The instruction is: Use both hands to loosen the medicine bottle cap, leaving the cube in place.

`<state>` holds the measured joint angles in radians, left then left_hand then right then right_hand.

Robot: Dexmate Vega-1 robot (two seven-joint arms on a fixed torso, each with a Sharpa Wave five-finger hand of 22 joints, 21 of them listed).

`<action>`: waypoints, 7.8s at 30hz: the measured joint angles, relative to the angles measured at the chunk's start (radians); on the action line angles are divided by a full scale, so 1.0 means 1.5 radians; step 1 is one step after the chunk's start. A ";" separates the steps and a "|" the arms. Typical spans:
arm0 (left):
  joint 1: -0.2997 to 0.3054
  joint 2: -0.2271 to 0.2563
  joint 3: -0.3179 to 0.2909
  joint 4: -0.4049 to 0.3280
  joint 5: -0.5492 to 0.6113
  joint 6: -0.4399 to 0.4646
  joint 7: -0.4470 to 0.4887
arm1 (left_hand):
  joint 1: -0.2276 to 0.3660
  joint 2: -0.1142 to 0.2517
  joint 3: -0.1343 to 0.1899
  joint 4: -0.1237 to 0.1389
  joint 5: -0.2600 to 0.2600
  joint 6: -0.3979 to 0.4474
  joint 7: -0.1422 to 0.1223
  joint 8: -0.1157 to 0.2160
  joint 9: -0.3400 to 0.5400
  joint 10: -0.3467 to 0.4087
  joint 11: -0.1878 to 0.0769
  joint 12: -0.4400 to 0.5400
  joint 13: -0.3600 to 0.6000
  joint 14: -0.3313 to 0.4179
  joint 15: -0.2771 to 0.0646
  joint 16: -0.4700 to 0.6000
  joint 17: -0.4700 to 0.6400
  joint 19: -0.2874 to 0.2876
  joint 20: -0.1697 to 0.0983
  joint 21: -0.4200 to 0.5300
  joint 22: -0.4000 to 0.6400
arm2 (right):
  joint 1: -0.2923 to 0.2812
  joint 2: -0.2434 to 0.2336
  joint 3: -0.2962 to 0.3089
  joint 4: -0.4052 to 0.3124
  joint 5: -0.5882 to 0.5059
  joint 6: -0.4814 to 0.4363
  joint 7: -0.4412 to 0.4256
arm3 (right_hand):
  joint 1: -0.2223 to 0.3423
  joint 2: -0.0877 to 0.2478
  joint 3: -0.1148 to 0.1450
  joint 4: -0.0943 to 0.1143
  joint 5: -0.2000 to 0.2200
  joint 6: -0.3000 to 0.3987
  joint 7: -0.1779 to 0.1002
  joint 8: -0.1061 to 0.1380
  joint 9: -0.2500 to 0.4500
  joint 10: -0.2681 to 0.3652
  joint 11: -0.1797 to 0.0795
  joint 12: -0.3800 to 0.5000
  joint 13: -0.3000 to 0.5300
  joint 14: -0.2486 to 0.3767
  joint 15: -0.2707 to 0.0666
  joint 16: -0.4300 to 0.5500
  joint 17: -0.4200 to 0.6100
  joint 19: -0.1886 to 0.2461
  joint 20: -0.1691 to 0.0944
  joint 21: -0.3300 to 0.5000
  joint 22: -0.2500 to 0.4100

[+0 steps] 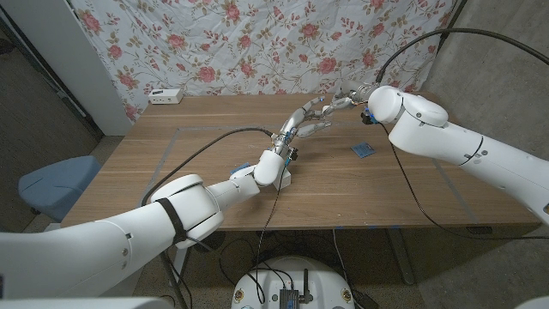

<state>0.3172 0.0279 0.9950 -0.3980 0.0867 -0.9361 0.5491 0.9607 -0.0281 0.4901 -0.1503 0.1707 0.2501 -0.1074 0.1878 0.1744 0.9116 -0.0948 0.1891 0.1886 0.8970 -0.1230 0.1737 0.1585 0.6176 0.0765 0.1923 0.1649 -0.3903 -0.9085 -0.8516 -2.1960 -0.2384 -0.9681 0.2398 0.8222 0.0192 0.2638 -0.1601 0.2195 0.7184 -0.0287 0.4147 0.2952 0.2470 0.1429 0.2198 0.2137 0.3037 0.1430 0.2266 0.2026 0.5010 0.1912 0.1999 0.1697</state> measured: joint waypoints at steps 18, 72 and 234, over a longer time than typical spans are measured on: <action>0.000 0.000 0.000 0.001 -0.004 0.003 -0.006 | -0.002 0.002 0.002 0.002 -0.001 0.001 -0.001 0.000 0.000 0.000 0.000 0.003 0.000 0.000 0.000 0.000 0.002 0.000 0.000 0.000 0.000 | 0.000 0.010 -0.008 0.005 -0.017 -0.014 -0.010 | 0.028 0.010 0.028 -0.008 -0.002 0.011 -0.009 0.010 0.003 0.013 -0.013 0.000 0.000 0.017 -0.016 0.000 0.000 0.010 -0.010 0.000 0.000; -0.010 -0.005 0.004 0.009 -0.032 0.032 -0.029 | -0.003 0.000 0.003 0.003 0.000 0.001 -0.001 0.000 0.000 0.000 0.000 -0.001 0.000 0.001 0.001 0.000 0.001 0.000 0.000 0.000 0.000 | 0.029 0.014 0.004 0.050 0.041 0.026 0.041 | 0.136 0.083 0.105 -0.011 0.020 -0.081 -0.120 -0.025 -0.014 -0.072 -0.119 -0.019 0.000 -0.036 -0.061 -0.008 0.015 -0.017 -0.012 -0.008 0.000; 0.004 0.003 -0.005 -0.007 0.013 -0.002 0.006 | -0.014 0.005 0.011 0.004 0.002 0.001 -0.001 0.000 0.000 0.000 0.000 -0.003 0.000 0.007 0.000 0.000 0.002 -0.003 0.004 0.000 0.000 | 0.011 -0.023 0.031 -0.004 0.130 -0.012 -0.015 | 0.012 0.036 0.041 0.003 -0.020 -0.019 -0.029 -0.051 -0.028 -0.054 -0.047 0.000 -0.003 -0.010 -0.019 0.005 0.005 0.018 0.013 0.003 0.002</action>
<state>0.3235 0.0330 0.9873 -0.4080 0.1059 -0.9390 0.5584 0.9399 -0.0200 0.5067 -0.1450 0.1743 0.2517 -0.1090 0.1878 0.1744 0.9115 -0.0948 0.1853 0.1886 0.9077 -0.1231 0.1741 0.1609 0.6124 0.0820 0.1923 0.1650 -0.3742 -0.9425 -0.8047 -2.2016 -0.0435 -0.9863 0.2173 0.8405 0.0738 0.3257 -0.1560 0.1896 0.6898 -0.0722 0.3378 0.2538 0.1662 0.0729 0.2198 0.2094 0.2890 0.1140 0.2344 0.2094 0.5279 0.2109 0.2039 0.1724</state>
